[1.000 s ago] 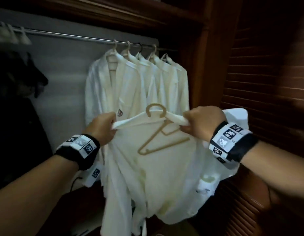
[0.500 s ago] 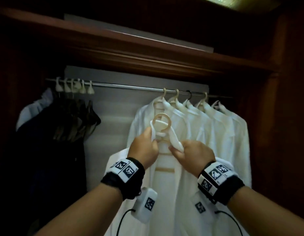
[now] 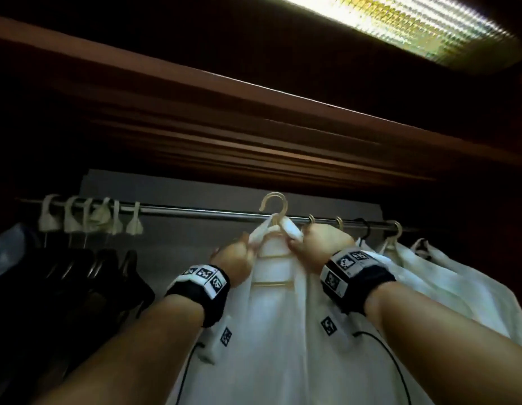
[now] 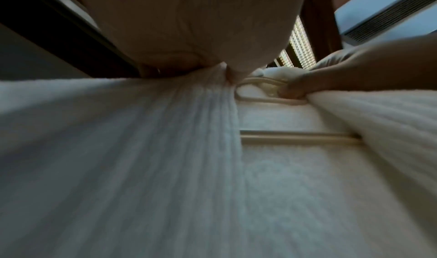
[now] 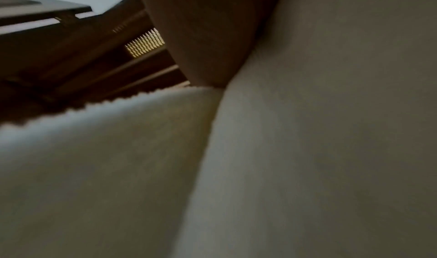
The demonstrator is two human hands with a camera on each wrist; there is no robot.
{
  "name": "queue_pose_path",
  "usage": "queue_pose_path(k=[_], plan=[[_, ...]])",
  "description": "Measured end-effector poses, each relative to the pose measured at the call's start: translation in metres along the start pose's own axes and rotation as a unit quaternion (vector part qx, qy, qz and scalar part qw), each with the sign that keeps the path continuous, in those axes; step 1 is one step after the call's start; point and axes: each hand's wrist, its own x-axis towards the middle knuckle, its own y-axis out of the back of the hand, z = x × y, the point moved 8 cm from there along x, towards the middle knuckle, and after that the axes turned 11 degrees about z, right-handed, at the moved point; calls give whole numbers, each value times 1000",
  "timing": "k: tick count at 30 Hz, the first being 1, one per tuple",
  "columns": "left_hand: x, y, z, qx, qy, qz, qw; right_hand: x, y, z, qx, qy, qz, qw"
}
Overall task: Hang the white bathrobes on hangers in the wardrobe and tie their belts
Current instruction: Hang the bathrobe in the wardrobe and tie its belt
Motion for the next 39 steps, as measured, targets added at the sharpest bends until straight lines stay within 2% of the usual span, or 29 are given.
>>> queue_pose_path(k=[4,7,10,13,16,19,21,24,26,28,31,33,35,37,39], plan=[[50,-36,-24,-16,10,-6,1000,38,-38,-1,-25,-29,-20,999],[71,-60,-32,-42,18,0,999,46,-63,1,-58,2,-43,997],[74,-81,-36,-24,25,7,999,47,-83,7,-69,1,-59,996],[71,-89,-43,0,61,14,998,44,-100,4,-50,-9,-72,996],[79,-90,-55,-43,76,51,995,39,-99,-6,-74,26,-51,996],[81,-87,-63,-69,74,74,992,34,-105,-16,-49,60,-47,996],[76,-78,-59,-89,57,109,988,31,-112,-22,-35,77,-25,996],[61,-59,-36,-178,-24,164,970,30,-118,-19,24,75,15,997],[55,-56,-33,-226,-36,150,962,26,-119,-14,81,64,41,994],[52,-58,-36,-199,-42,133,970,23,-122,-4,151,35,56,986],[48,-56,-36,-67,-99,141,983,19,-126,9,217,-12,38,975],[47,-59,-36,-27,-112,127,985,17,-124,10,172,-8,51,984],[47,-61,-35,-10,-112,119,986,13,-119,4,83,4,95,992],[46,-61,-33,-14,-112,120,986,12,-115,-3,11,-8,132,991],[44,-59,-34,-34,-102,117,987,14,-112,-10,-25,-18,137,990]])
